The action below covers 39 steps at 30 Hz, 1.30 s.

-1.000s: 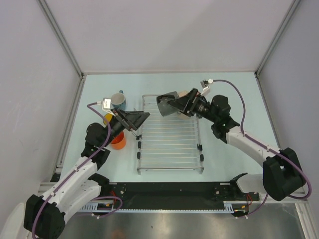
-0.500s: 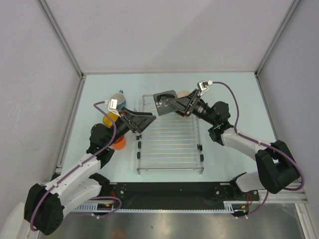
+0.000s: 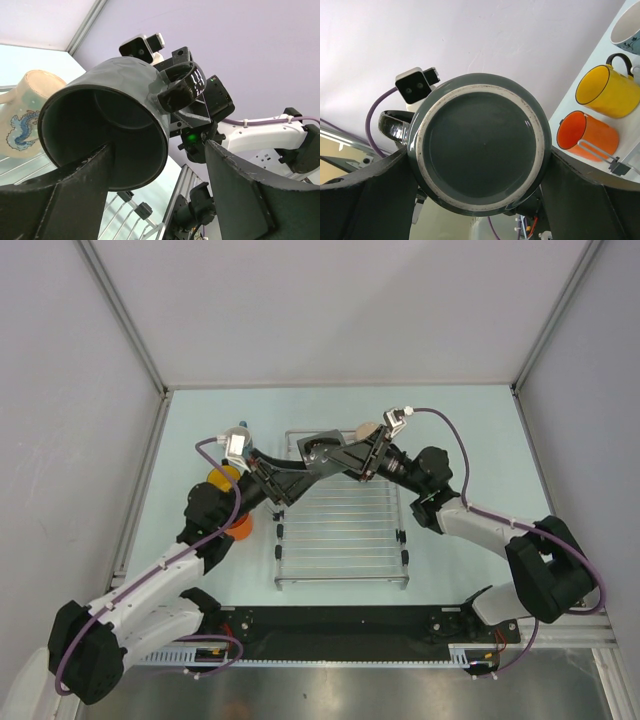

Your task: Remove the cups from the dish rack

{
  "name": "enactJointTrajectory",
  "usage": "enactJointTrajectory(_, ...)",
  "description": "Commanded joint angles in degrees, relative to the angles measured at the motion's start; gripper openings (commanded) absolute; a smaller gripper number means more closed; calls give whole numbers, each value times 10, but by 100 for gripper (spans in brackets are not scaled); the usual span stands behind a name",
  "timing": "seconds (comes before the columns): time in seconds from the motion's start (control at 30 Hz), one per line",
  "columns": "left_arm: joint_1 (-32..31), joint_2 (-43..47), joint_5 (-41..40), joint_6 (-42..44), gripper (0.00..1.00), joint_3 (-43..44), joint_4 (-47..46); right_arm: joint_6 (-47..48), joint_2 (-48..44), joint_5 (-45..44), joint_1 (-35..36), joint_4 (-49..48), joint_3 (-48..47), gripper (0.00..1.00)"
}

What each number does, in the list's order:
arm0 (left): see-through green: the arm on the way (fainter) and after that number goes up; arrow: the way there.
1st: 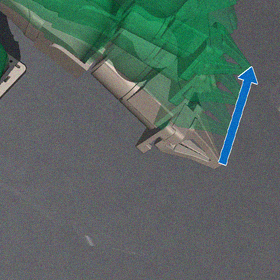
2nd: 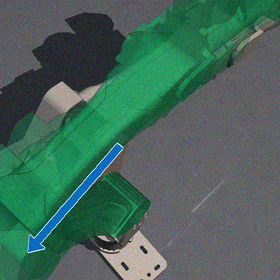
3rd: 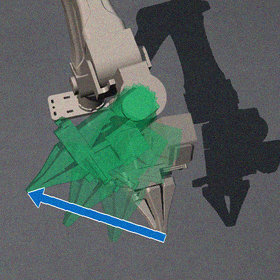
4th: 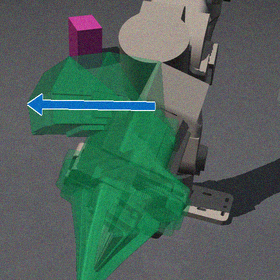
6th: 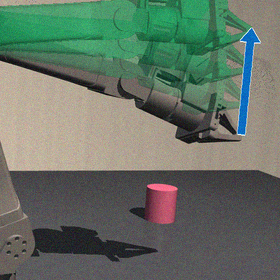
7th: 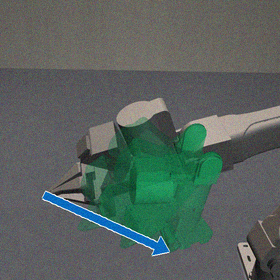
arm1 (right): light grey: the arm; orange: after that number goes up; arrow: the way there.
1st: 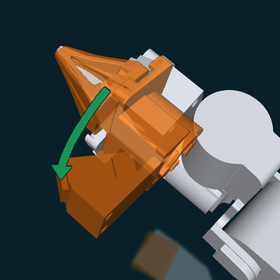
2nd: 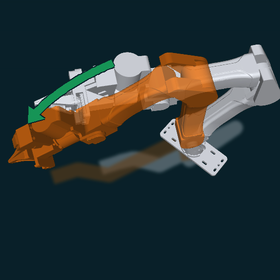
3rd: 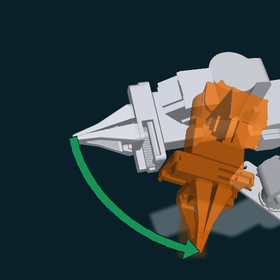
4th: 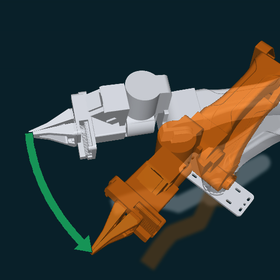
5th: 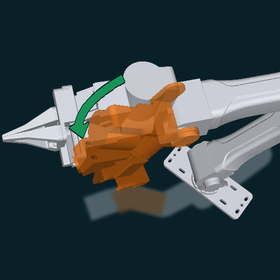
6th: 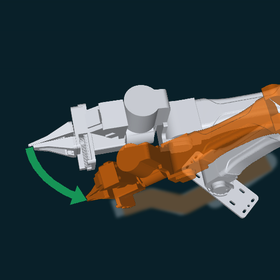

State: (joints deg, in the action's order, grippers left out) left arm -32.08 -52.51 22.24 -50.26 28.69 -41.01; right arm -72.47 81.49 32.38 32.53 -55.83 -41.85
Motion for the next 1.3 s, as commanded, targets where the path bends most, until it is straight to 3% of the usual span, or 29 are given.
enactJointTrajectory(0.0,-12,-9,5,25,74,31,-7,-6,1,-7,12,-81,-26,0)
enactJointTrajectory(0.27,-44,-32,5,31,71,27,-21,-15,21,-7,24,-95,-39,0)
enactJointTrajectory(0.37,-48,-43,10,29,63,28,-29,-14,24,-7,31,-96,-46,0)
enactJointTrajectory(0.4,-48,-45,10,28,51,29,-29,-14,24,-7,31,-96,-46,0)
enactJointTrajectory(0.47,-48,-51,14,28,38,30,-28,-14,24,-7,31,-98,-47,0)
enactJointTrajectory(0.57,-49,-54,11,31,4,33,-20,-10,20,-6,31,-95,-46,0)
enactJointTrajectory(0.6,-49,-53,3,32,0,34,-2,-10,19,-5,31,-94,-46,0)
enactJointTrajectory(0.87,-49,-34,-26,53,0,61,92,-5,14,13,31,-89,-50,0)
enactJointTrajectory(0.97,-49,-18,-41,72,1,82,140,11,2,21,30,-66,-49,37)
enactJointTrajectory(1.03,-49,-8,-54,81,0,94,168,23,-11,20,28,-37,-49,52)
enactJointTrajectory(1.07,-49,2,-58,89,0,102,177,37,-16,18,26,-25,-49,69)
enactJointTrajectory(1.17,-48,17,-76,102,0,113,210,65,-39,10,23,28,-52,99)
enactJointTrajectory(1.27,-49,24,-85,108,0,121,233,85,-56,3,16,80,-56,100)
